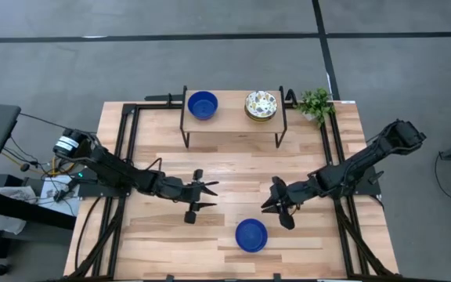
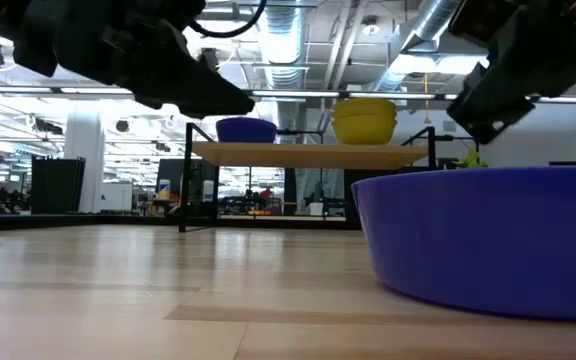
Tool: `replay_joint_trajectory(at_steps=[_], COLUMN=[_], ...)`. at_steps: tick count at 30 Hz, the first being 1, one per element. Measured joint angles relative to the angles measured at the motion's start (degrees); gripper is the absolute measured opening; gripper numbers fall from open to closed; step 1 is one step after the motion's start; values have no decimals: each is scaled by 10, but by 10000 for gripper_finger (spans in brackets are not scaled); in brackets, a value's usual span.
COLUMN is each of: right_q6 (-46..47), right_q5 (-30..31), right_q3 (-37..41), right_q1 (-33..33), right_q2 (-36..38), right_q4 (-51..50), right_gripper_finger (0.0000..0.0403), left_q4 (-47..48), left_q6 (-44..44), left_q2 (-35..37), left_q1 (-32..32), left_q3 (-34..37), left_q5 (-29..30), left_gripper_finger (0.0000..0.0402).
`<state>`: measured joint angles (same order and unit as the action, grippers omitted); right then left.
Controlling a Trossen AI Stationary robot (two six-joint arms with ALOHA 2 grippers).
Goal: Pick & Place Mini bowls
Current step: Stack the blue bowl on top of the blue bowl on the shelf
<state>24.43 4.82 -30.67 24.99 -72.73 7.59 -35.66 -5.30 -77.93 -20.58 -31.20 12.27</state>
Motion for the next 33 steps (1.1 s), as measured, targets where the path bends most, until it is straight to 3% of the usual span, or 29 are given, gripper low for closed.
replay_joint_trajectory(at_steps=[9,15,24,33], right_q6=[53,56,55,51], right_q5=[-34,-33,-33,-34], right_q3=[-86,-180,-292,-305], right_q1=[21,24,19,10], right_q2=[-83,-157,-249,-279], right_q4=[-68,-188,-279,-337], right_gripper_finger=[78,111,150,159], left_q4=[116,188,209,207], left_q6=[41,58,59,63], left_q2=[87,122,123,122], left_q1=[-3,-5,-5,-6], left_q3=[1,1,1,1], left_q5=[1,1,-1,-2], left_gripper_finger=[145,145,145,145])
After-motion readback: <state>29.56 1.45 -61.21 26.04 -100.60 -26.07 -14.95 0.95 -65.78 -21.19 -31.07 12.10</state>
